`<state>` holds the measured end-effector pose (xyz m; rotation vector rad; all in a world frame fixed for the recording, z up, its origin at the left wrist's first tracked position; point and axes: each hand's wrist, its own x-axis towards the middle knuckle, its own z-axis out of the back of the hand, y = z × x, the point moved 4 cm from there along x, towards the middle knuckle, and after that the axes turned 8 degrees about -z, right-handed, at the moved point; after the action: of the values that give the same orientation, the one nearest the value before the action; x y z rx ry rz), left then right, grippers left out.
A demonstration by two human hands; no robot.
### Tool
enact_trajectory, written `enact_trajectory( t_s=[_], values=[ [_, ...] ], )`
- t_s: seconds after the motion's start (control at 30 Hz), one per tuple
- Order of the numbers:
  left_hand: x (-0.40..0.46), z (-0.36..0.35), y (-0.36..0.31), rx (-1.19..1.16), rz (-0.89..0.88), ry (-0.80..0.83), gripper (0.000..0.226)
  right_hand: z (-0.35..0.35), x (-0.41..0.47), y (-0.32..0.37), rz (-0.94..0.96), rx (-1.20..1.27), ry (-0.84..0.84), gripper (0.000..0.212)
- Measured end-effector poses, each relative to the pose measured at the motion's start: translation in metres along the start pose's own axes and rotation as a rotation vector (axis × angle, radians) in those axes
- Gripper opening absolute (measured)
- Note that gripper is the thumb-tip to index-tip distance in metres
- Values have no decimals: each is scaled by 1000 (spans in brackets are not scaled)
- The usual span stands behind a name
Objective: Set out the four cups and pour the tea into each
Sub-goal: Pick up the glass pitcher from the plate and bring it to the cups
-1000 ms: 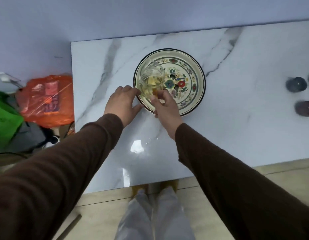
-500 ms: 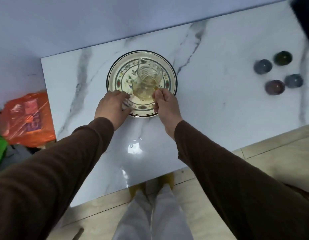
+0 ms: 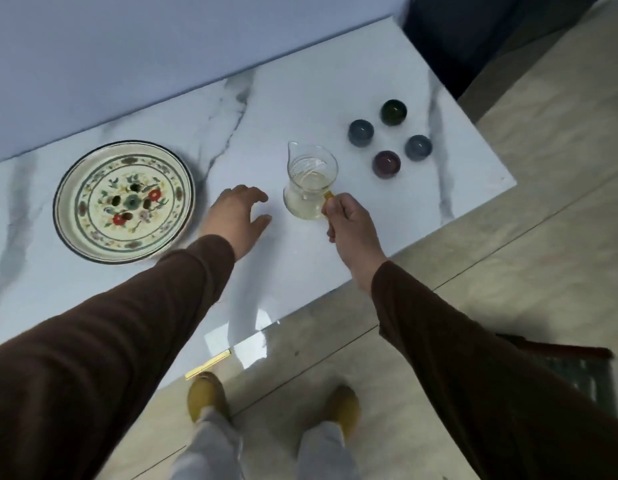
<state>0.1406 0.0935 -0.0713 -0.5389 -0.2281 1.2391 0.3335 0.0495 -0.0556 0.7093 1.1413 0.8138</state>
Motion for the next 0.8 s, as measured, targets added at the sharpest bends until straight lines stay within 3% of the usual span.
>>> enact_trajectory(
  t_s=[0.27, 0.8],
  values=[
    [48, -66, -94, -11, -36, 24, 36, 117, 36, -33, -6, -33, -37, 24],
    [168, -111, -175, 2, -12, 45, 41, 238, 129, -28, -33, -33, -13, 34]
  ],
)
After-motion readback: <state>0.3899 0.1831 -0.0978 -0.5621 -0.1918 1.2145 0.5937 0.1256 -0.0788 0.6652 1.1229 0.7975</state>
